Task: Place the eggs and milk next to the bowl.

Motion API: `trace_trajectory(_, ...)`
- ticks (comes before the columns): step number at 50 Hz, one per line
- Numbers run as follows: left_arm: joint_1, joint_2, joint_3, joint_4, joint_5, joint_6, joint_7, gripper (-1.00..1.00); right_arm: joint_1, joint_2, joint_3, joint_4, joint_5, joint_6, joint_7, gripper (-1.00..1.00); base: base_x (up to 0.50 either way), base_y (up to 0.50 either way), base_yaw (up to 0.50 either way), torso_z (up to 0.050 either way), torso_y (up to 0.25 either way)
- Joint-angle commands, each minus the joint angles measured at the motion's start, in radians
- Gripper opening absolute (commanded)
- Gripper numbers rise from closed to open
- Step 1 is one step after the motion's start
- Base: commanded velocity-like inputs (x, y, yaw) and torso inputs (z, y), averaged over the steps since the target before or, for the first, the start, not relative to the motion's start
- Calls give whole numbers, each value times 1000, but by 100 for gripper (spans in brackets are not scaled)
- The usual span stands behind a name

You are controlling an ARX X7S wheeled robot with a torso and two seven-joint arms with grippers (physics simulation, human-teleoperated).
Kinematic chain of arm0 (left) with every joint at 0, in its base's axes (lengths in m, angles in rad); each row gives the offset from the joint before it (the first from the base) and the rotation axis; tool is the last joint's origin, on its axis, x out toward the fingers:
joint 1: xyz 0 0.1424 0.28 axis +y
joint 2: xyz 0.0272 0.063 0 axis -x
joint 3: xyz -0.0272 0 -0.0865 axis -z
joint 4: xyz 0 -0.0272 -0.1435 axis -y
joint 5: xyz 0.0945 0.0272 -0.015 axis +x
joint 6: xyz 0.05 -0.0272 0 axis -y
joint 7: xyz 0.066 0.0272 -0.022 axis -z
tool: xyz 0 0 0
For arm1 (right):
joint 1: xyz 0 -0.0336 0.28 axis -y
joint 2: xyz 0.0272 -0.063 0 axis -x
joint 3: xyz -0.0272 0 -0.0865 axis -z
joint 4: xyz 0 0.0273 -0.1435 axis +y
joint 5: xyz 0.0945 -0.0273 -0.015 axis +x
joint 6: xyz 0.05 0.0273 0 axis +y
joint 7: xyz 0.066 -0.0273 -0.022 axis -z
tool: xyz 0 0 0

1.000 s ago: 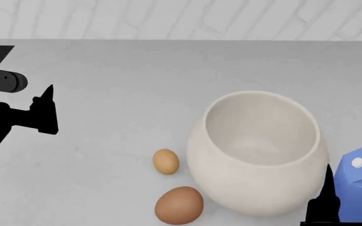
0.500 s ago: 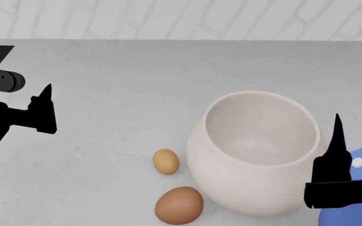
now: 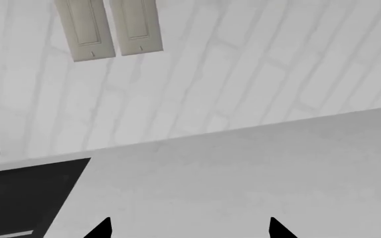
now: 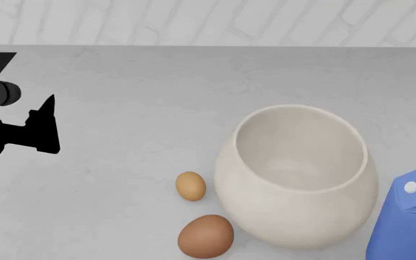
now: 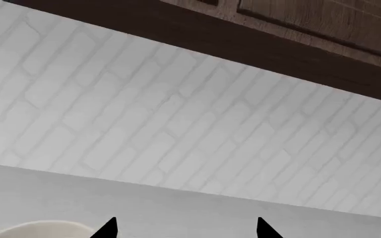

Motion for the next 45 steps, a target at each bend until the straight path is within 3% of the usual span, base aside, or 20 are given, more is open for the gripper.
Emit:
trace_trajectory(1, 8, -16, -4, 48, -15, -26, -1, 100, -80, 8, 224, -6, 83, 97, 14, 100, 0, 0, 0, 0, 0)
trace_trajectory(11, 18, -48, -36, 128, -45, -59, -6, 100, -165, -14, 482, 10, 142, 224, 4, 100, 0, 0, 0, 0, 0)
trace_trajectory(26, 58, -107, -36, 249, -97, -110, 41, 100, -310, -63, 908, 45, 105, 462, -152, 100, 0, 0, 0, 0, 0)
trace_trajectory(40, 114, -188, -65, 376, -153, -141, 86, 100, -549, -123, 1186, 39, -72, 453, -384, 100, 0, 0, 0, 0, 0)
trace_trajectory(45, 149, -215, -132, 460, -206, -173, 66, 100, -631, -153, 1298, 37, -109, 446, -466, 100, 0, 0, 0, 0, 0)
